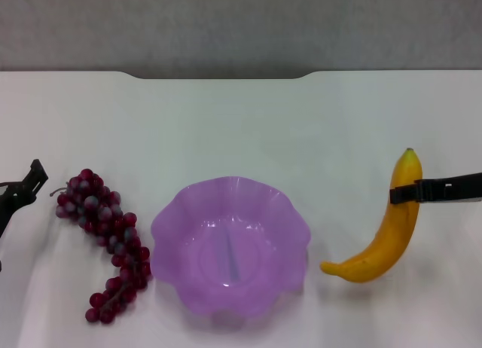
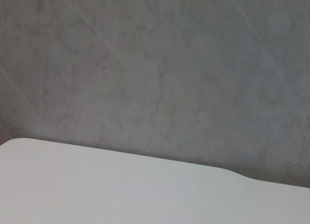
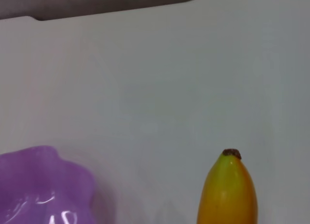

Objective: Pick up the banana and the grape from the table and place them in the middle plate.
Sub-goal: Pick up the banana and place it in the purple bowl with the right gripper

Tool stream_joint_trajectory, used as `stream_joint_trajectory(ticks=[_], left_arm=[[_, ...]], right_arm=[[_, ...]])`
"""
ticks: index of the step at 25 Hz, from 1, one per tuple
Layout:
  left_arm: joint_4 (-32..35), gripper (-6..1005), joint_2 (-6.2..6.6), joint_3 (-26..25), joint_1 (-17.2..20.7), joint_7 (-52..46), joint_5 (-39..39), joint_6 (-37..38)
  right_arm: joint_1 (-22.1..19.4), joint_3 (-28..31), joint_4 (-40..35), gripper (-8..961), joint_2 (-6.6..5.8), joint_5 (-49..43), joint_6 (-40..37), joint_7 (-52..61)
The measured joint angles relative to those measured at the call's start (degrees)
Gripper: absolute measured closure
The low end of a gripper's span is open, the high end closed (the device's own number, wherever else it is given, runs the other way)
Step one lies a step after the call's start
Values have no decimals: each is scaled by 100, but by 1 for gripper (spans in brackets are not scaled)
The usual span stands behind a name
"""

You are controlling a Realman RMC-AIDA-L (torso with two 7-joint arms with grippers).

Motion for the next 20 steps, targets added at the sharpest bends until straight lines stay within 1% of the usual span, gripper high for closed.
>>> stream_joint_trajectory(ticks=[5, 9, 12, 15, 17, 20], left_arm=[[-9, 116, 8, -8, -1, 0, -2, 6], [-13, 116, 13, -16, 1, 0, -10, 16], [-17, 116, 15, -17, 1, 0, -11, 27], [-17, 116, 16, -17, -17, 0, -11, 35], [-17, 116, 13, -17, -36, 0, -11, 36], [-17, 116, 11, -17, -39, 0, -11, 37]], right_arm=[[-114, 31, 593, 448, -5, 42, 420, 22], [-151, 65, 1231, 449, -10, 146, 744, 23], [-150, 67, 1464, 449, -17, 343, 776, -2], [-85, 3, 1416, 450, -17, 528, 518, -116], [17, -132, 1204, 450, -12, 671, 219, -239], [325, -455, 555, 450, -13, 933, -291, -428]])
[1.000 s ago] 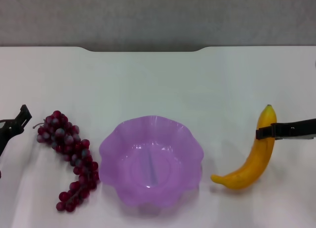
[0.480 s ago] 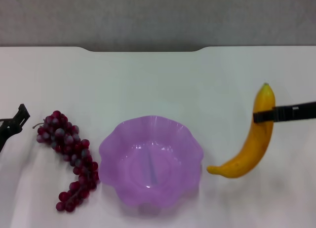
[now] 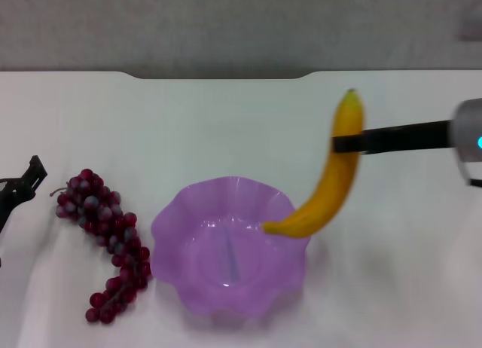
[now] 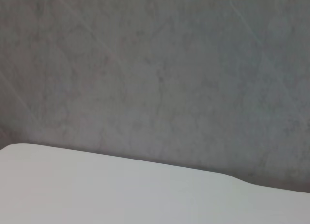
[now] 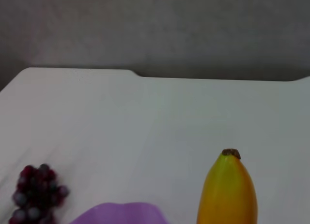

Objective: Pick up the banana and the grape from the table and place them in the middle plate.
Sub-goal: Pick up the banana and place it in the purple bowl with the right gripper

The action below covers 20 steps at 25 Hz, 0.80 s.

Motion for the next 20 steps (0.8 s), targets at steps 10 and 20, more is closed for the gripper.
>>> stream_joint_trajectory(ticks=[10, 20], left_arm=[[2, 116, -12, 0, -51, 0, 6, -1], [15, 116, -17, 13, -95, -27, 22, -13]], right_arm=[[1202, -834, -2152, 451, 16, 678, -939, -620], [1525, -1522, -2916, 438, 23, 1361, -1617, -1025]])
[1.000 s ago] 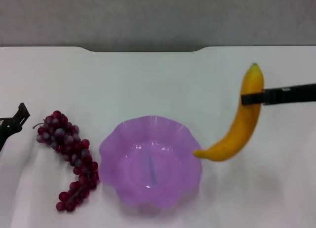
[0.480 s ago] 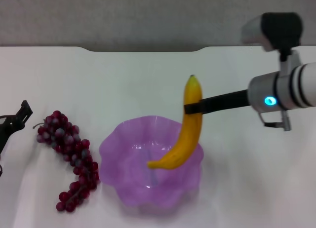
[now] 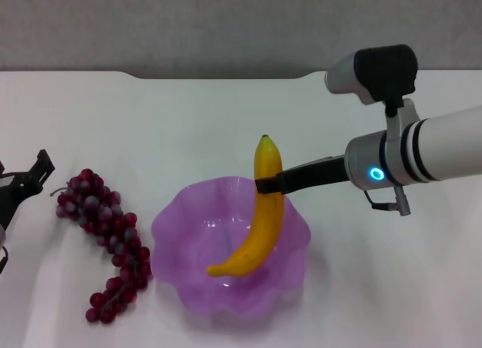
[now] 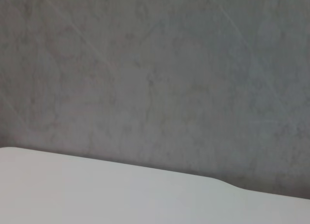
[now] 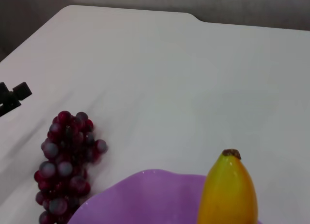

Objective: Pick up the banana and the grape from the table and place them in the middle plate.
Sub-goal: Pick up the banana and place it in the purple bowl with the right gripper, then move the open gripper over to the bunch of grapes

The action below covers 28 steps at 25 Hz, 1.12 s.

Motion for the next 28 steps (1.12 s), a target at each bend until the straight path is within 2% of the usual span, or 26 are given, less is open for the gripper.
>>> stream_joint_trajectory(ticks=[11, 17, 20, 23, 28], left_arm=[[28, 114, -3, 20, -2, -15, 14, -3], [7, 115, -3, 16, -6, -17, 14, -13], [-3, 115, -1, -2, 14, -17, 2, -6], [-5, 114, 2, -9, 33, -24, -17, 4], [-10, 114, 10, -17, 55, -34, -24, 16]], right_arm=[[69, -875, -16, 363, 16, 143, -681, -275], [40, -957, 3, 322, 14, 248, -875, -314], [2, -1036, 14, 210, 7, 33, -976, -327], [-223, -1139, 3, 99, 15, -281, -1387, -338], [-740, -1194, -30, 79, 18, -346, -2484, -777]])
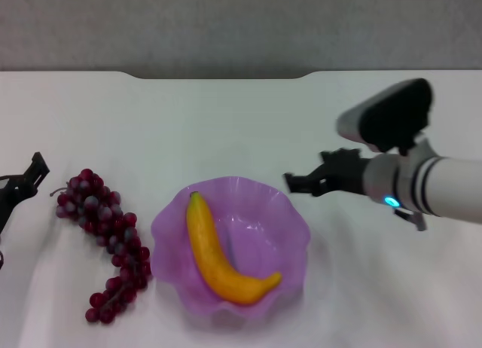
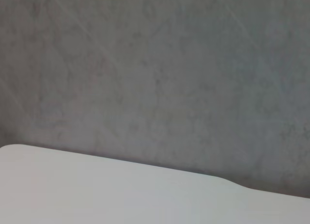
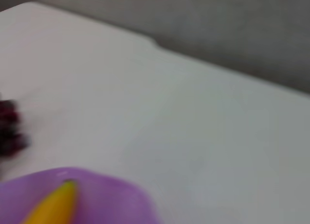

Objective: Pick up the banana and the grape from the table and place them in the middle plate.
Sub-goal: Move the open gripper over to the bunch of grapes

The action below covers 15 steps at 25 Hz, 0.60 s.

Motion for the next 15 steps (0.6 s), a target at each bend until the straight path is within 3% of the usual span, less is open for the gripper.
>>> stream_joint_trajectory(ticks=[6, 15], left_arm=[[-5, 115, -18, -5, 76, 6, -6, 47], [-5, 117, -31, -2, 175, 2, -98, 182]], right_arm=[[-627, -244, -39, 56, -2, 52, -1510, -350], [-862, -1167, -674, 76, 3, 56, -3732, -221]])
